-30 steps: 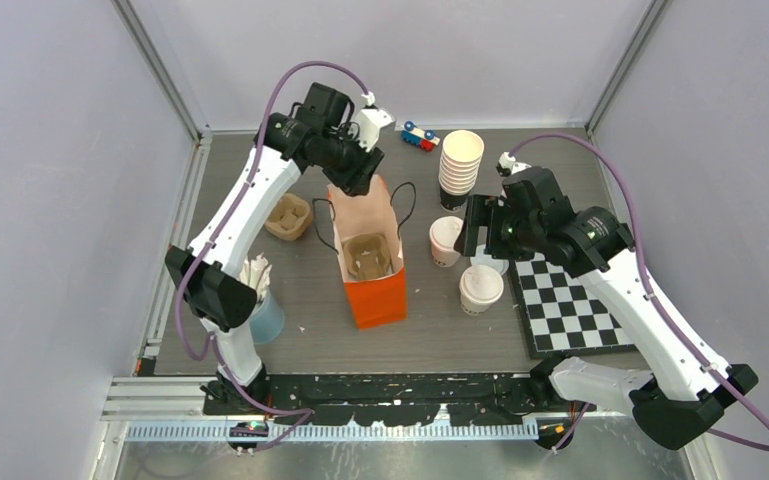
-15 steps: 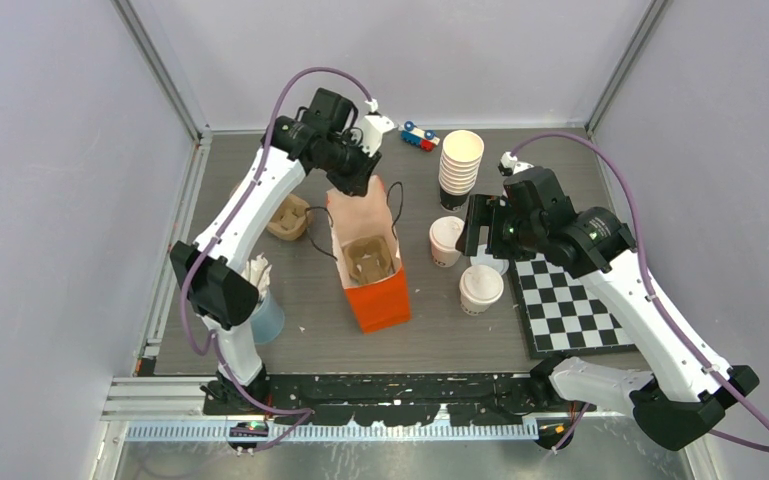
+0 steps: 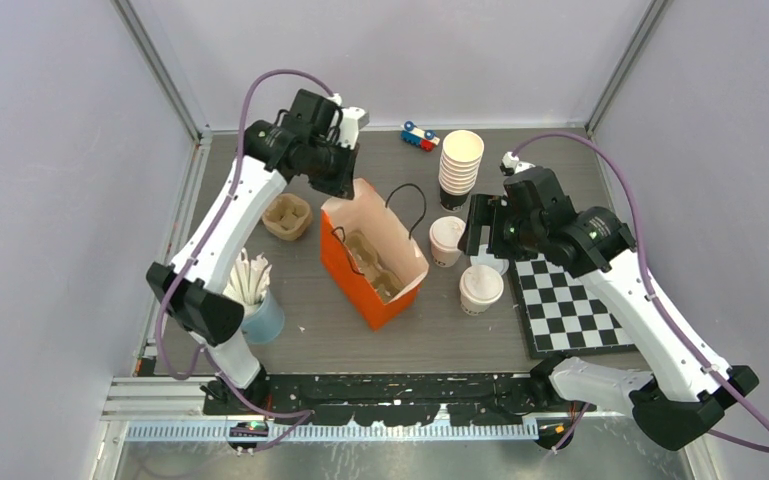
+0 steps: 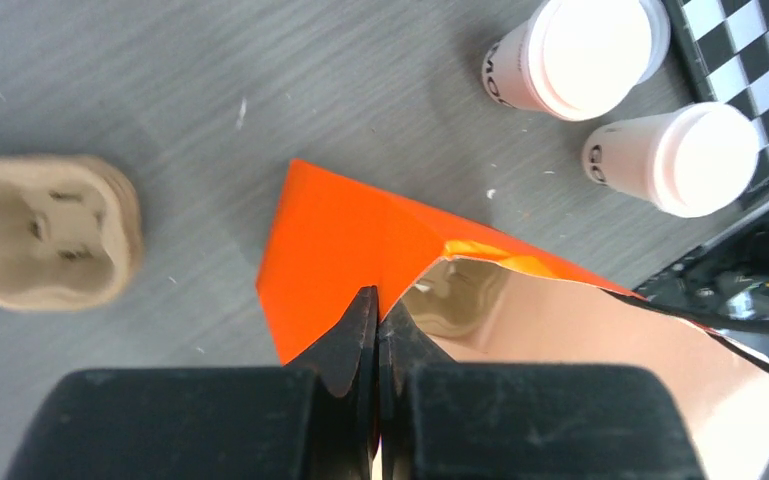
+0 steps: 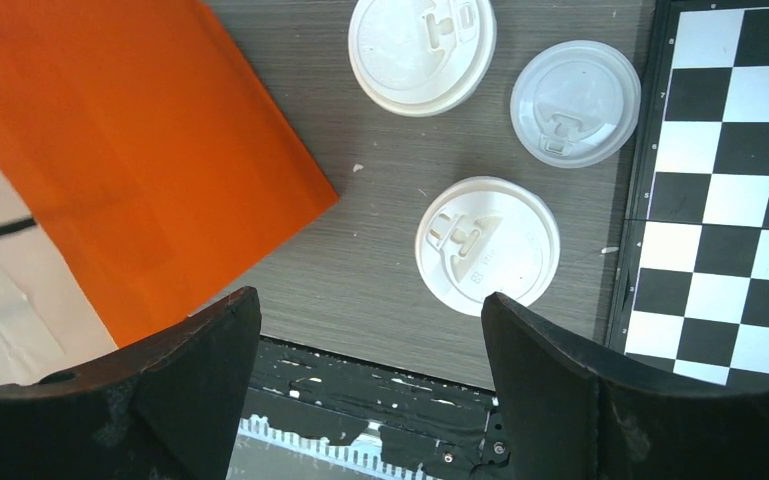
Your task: Pack the takeout coffee
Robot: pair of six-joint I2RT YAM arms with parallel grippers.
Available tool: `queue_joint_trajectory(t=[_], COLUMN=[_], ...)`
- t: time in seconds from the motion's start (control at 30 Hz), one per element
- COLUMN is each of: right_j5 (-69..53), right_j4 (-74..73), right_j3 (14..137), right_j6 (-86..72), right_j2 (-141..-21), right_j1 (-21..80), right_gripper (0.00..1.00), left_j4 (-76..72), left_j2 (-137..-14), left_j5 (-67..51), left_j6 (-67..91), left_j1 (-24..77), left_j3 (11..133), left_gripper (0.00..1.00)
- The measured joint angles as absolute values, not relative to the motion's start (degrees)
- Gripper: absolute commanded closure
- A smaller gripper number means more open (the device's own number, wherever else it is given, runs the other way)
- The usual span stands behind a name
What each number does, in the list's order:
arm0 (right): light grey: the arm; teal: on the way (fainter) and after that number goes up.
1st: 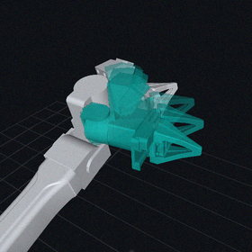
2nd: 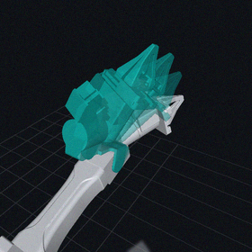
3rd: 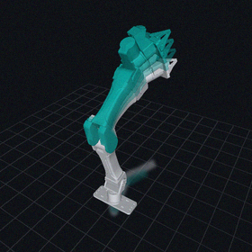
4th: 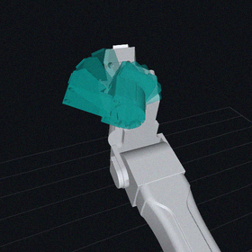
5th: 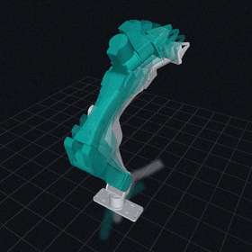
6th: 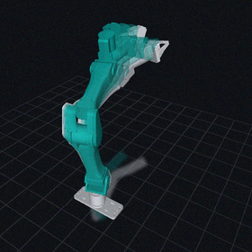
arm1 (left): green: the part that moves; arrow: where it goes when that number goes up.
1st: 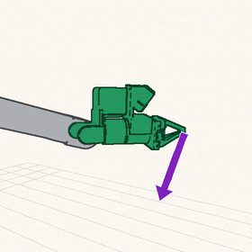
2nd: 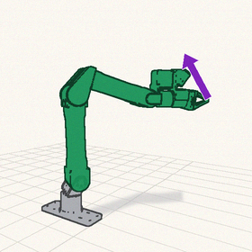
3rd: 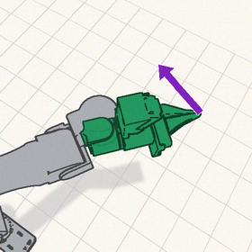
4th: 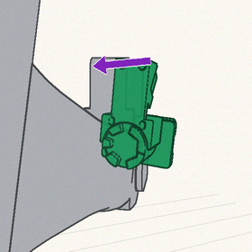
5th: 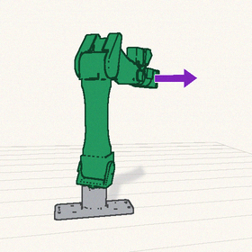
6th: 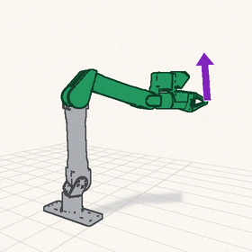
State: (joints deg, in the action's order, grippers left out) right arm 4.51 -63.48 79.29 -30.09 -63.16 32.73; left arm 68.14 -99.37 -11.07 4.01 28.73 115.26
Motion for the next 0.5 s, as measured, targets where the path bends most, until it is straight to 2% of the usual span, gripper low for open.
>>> queue_joint_trajectory(t=[0.27, 0.5], right_j5=[4.6, 5.4], right_j4=[-64.3, -64.7], right_j3=[77.2, 72.3], right_j6=[-30.0, -30.0], right_j2=[-65.9, -65.8], right_j1=[30.2, 29.1], right_gripper=[0.14, 0.15], left_j4=[62.6, 58.7], left_j2=[-87.2, -84.5], left_j5=[-12.9, -11.7], left_j6=[24.0, 32.4], left_j1=[28.7, 28.7], left_j3=[97.9, 91.7], left_gripper=[1.0, 1.0])
